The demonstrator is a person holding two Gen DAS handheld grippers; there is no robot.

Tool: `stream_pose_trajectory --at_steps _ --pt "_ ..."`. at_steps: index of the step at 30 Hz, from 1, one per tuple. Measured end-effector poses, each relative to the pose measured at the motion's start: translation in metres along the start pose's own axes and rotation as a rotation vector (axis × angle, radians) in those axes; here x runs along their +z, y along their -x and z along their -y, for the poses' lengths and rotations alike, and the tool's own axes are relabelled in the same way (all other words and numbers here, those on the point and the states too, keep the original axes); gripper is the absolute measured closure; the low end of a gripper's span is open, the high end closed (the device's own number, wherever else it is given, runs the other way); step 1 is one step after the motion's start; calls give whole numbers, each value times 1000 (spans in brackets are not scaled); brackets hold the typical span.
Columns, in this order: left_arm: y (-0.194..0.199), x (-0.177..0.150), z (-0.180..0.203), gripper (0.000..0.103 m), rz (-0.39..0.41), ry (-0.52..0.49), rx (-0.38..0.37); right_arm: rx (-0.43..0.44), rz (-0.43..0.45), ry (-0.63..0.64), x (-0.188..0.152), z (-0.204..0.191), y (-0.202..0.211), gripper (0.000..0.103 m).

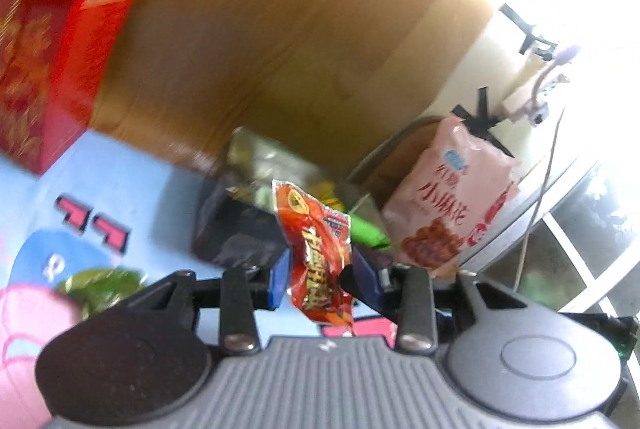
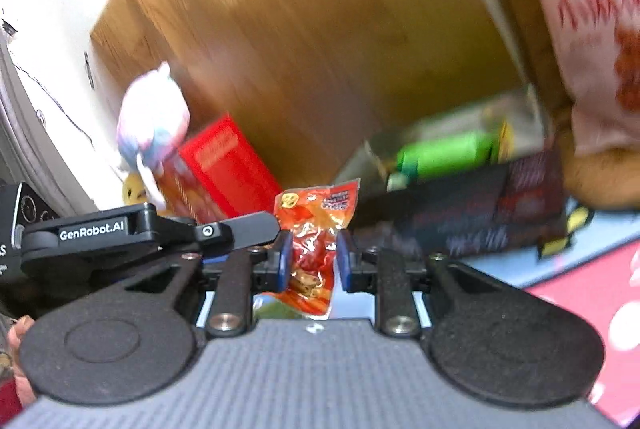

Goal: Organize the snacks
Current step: 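Carry the orange packet into the black tin box and release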

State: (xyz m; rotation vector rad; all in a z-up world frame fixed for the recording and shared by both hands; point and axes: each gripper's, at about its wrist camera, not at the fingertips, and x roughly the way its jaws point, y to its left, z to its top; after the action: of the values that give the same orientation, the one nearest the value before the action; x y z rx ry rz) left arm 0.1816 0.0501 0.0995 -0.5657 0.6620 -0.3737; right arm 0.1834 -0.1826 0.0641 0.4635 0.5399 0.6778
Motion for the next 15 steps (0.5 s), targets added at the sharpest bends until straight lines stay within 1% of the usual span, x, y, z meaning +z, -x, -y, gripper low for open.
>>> stream_pose_trajectory --at_steps 2,6,10,15 --pt "-9 7 11 69 -4 -20 0 -9 24 -1 8 3 2 77" --pt "-38 13 24 69 -40 -34 4 -45 50 -22 21 22 1 77" --pt "-68 18 31 69 -60 -40 17 -86 54 -44 31 48 -2 77" --pt "-95 30 33 69 -60 -52 36 -123 50 -41 46 67 -18 77"
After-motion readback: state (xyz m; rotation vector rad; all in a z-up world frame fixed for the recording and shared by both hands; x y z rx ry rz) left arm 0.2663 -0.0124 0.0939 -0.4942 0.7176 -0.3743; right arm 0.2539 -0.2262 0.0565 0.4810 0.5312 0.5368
